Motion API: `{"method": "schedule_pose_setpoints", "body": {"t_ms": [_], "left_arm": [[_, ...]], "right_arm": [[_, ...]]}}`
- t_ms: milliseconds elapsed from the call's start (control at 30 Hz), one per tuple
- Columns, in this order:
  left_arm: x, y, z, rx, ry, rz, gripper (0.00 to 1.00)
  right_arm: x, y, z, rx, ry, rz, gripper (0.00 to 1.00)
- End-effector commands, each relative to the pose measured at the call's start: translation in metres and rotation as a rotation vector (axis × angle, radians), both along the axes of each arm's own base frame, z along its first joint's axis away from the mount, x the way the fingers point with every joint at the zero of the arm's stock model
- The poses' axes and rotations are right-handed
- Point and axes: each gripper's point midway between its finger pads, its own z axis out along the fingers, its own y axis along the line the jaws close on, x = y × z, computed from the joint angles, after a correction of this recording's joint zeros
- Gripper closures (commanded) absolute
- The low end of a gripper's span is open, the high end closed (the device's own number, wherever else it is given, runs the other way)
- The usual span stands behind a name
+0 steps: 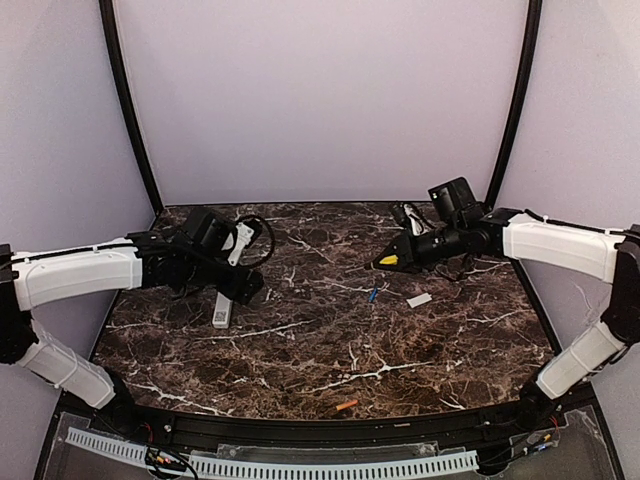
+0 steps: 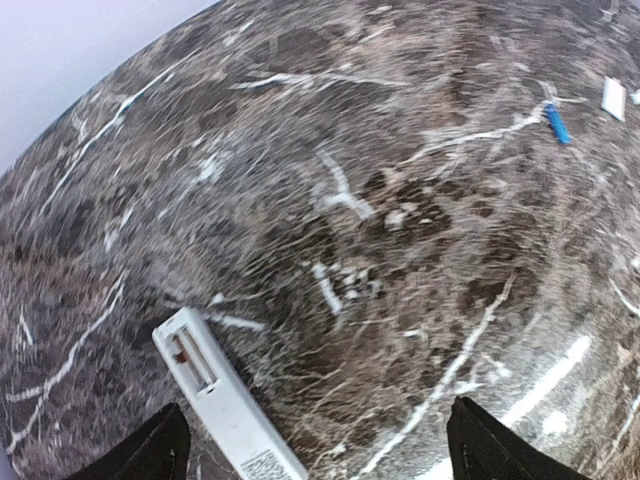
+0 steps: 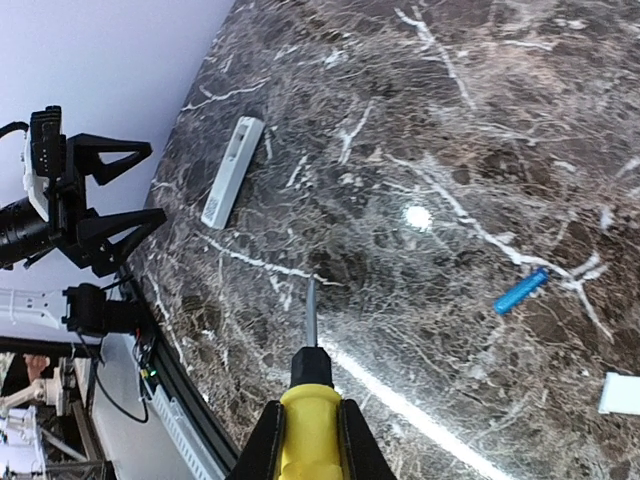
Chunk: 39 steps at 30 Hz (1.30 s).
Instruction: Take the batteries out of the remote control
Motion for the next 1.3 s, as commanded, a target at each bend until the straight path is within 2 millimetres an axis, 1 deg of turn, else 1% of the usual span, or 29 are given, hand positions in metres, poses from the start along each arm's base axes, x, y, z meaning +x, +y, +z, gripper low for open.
{"method": "schedule_pose_setpoints", "body": {"t_ms": [0,33,67,100,133,167,200,233,267,300,333,433,533,633,667,700,767,900,1067,1167,1267], "left_arm": [[-0.021,-0.067,0.031,0.000,-0.111,-0.340,0.12],[-0.022,-0.076,0.038,-0.009,-0.127,-0.369,0.13],[-0.030,-0.088,0.036,-0.012,-0.119,-0.431,0.14],[-0.037,-0.102,0.042,-0.044,-0.117,-0.489,0.16],[-0.042,-0.110,0.040,-0.048,-0.111,-0.537,0.17],[-0.052,-0.123,0.045,-0.073,-0.112,-0.607,0.18],[-0.055,-0.130,0.045,-0.080,-0.110,-0.639,0.19],[-0.063,-0.139,0.049,-0.098,-0.114,-0.692,0.19],[-0.065,-0.146,0.051,-0.108,-0.114,-0.716,0.19],[-0.073,-0.153,0.051,-0.121,-0.107,-0.759,0.20],[-0.074,-0.158,0.051,-0.126,-0.102,-0.776,0.21],[-0.083,-0.171,0.049,-0.144,-0.082,-0.837,0.23],[-0.088,-0.180,0.050,-0.159,-0.073,-0.872,0.26],[-0.093,-0.189,0.043,-0.158,-0.052,-0.900,0.31],[-0.095,-0.191,0.044,-0.160,-0.049,-0.905,0.36],[-0.095,-0.192,0.041,-0.158,-0.043,-0.906,0.39],[-0.096,-0.194,0.041,-0.161,-0.039,-0.911,0.47],[-0.098,-0.196,0.039,-0.164,-0.032,-0.916,0.58],[-0.097,-0.196,0.038,-0.155,-0.036,-0.910,0.68],[-0.097,-0.195,0.038,-0.152,-0.035,-0.910,0.80],[-0.098,-0.196,0.038,-0.155,-0.033,-0.915,0.87]], "right_arm": [[-0.019,0.029,0.028,0.149,-0.002,0.209,1.00],[-0.023,0.033,0.029,0.161,0.005,0.235,1.00],[-0.028,0.037,0.030,0.171,0.011,0.263,1.00],[-0.033,0.042,0.031,0.182,0.016,0.293,1.00],[-0.039,0.046,0.030,0.189,0.024,0.321,1.00],[-0.045,0.051,0.030,0.198,0.031,0.351,1.00],[-0.051,0.056,0.030,0.205,0.036,0.379,1.00],[-0.057,0.060,0.031,0.210,0.039,0.405,1.00],[-0.063,0.064,0.030,0.213,0.045,0.429,1.00],[-0.068,0.068,0.030,0.216,0.048,0.449,1.00],[-0.073,0.072,0.029,0.217,0.052,0.468,1.00],[-0.081,0.080,0.029,0.223,0.061,0.505,1.00],[-0.086,0.085,0.029,0.226,0.069,0.525,1.00],[-0.090,0.090,0.027,0.227,0.080,0.543,1.00],[-0.090,0.091,0.028,0.228,0.079,0.547,1.00],[-0.091,0.092,0.028,0.227,0.078,0.549,1.00],[-0.091,0.092,0.027,0.225,0.082,0.549,1.00],[-0.092,0.093,0.024,0.217,0.093,0.550,1.00],[-0.093,0.094,0.023,0.209,0.095,0.553,1.00],[-0.095,0.094,0.021,0.205,0.100,0.559,1.00],[-0.095,0.094,0.020,0.200,0.103,0.561,1.00]]}}
